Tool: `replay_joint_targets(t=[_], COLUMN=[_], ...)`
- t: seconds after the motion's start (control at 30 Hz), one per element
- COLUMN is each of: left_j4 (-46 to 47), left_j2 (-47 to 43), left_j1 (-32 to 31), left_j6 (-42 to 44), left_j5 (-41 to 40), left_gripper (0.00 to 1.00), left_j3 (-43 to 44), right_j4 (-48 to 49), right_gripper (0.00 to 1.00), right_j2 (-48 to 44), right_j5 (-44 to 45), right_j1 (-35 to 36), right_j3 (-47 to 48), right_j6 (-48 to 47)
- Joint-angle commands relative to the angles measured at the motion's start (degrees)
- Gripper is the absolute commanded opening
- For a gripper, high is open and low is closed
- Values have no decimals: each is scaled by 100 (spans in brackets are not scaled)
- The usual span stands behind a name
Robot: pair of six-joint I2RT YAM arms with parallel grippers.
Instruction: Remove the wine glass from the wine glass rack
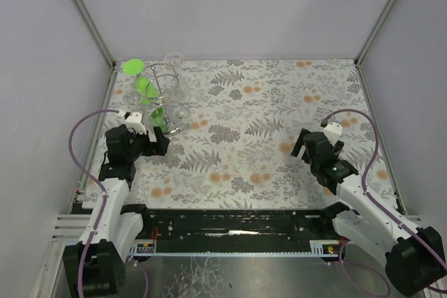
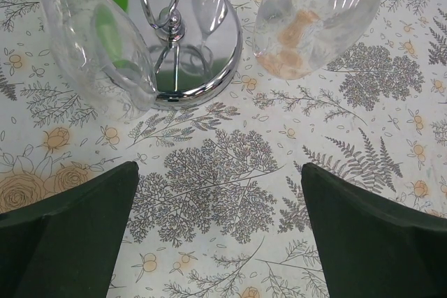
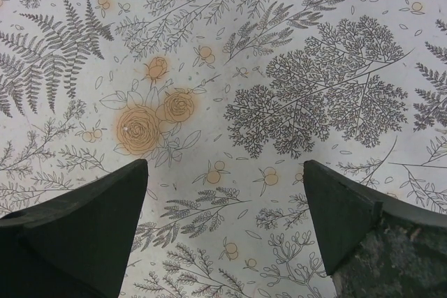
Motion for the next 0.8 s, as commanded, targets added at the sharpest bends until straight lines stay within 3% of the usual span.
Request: replay_joint_targets(t=[0.0, 0.33, 0.57, 0.77], left_j4=[329, 35, -1065, -1812], left_j2=[-26, -101, -463, -711], left_j1=[-32, -34, -31, -36], left_j6=[-16, -118, -219, -473], left_j5=[-92, -135, -309, -382], left_gripper=[100, 100, 100, 100], left_j3=[25, 369, 1362, 2191], right_j4=[141, 165, -356, -409], right_gripper=[99, 99, 99, 99], right_j2=[-1, 339, 826, 1357], right_j5=[-35, -247, -281, -1378], right_j1=[5, 3, 8, 3], right_j3=[49, 251, 915, 1745], right_j6=[101, 80, 599, -232])
